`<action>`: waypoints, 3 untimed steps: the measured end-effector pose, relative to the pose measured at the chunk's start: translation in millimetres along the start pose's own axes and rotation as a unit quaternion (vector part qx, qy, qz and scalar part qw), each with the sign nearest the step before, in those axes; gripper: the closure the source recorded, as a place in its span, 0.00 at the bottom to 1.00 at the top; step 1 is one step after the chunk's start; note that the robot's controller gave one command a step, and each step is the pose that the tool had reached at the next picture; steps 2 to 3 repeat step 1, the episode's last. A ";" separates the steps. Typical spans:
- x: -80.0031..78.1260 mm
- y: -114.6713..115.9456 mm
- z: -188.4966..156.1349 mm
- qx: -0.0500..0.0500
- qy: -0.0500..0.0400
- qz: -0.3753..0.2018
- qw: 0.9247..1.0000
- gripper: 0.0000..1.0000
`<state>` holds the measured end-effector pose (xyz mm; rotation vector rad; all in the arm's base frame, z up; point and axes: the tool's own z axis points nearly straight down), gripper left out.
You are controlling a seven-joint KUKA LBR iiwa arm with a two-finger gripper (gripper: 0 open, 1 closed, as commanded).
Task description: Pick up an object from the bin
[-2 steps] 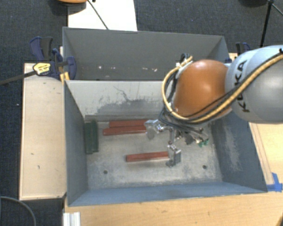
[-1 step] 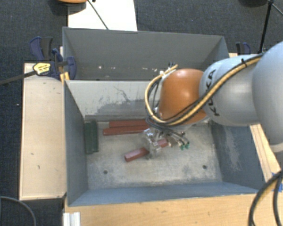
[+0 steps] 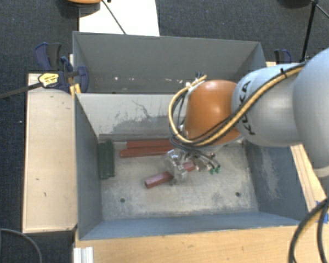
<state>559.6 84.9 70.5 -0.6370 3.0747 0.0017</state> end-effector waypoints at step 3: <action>-4.3 20.5 -162.0 0.001 -0.002 -0.029 1.000 1.00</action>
Offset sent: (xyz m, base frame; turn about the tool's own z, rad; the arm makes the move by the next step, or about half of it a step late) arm 0.0000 0.0000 0.0000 0.0000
